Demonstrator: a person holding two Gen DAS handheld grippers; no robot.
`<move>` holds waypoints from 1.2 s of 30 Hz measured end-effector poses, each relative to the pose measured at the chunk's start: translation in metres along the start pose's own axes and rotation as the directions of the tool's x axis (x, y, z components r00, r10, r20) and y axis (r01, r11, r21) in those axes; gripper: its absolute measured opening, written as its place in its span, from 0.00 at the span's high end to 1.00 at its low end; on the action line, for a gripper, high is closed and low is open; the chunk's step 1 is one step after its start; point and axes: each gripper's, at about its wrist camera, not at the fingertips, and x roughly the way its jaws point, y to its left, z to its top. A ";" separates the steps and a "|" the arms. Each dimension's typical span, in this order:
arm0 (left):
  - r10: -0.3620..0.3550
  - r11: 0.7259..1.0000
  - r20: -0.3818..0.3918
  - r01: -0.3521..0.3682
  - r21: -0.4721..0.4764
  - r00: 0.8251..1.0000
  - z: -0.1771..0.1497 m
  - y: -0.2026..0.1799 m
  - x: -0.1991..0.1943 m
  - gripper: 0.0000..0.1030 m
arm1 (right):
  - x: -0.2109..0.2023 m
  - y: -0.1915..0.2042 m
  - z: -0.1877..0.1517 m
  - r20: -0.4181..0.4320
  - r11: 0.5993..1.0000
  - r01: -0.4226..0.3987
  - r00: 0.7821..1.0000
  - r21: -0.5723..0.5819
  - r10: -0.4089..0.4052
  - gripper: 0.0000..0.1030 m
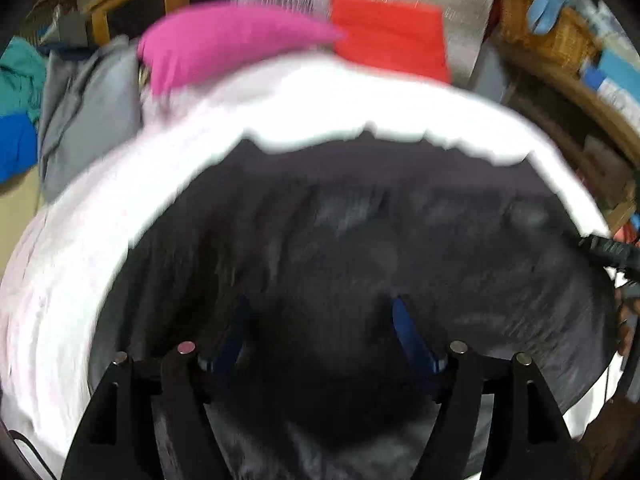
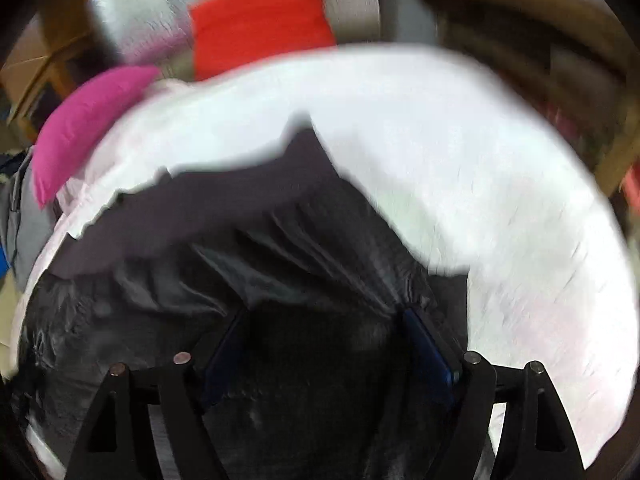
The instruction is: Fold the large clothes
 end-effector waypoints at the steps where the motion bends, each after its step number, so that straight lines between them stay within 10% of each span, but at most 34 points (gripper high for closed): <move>1: -0.007 1.000 -0.006 0.007 -0.014 1.000 -0.004 0.002 -0.003 0.28 | -0.007 0.001 -0.001 0.016 1.000 -0.001 1.000 0.006 0.001 0.21; 13: 0.021 0.995 0.130 -0.008 -0.100 0.991 -0.068 0.000 -0.107 0.24 | -0.176 0.072 -0.114 0.235 0.967 -0.218 0.941 -0.135 0.245 0.15; 25: 0.126 0.992 0.252 -0.117 -0.052 0.959 -0.096 -0.014 -0.172 0.16 | -0.197 0.100 -0.215 0.234 0.971 -0.172 0.950 -0.164 0.208 0.13; 36: 0.072 0.997 0.305 -0.065 -0.034 0.950 -0.112 -0.033 -0.204 0.11 | -0.243 0.089 -0.224 0.366 0.982 -0.064 0.922 -0.179 0.127 0.10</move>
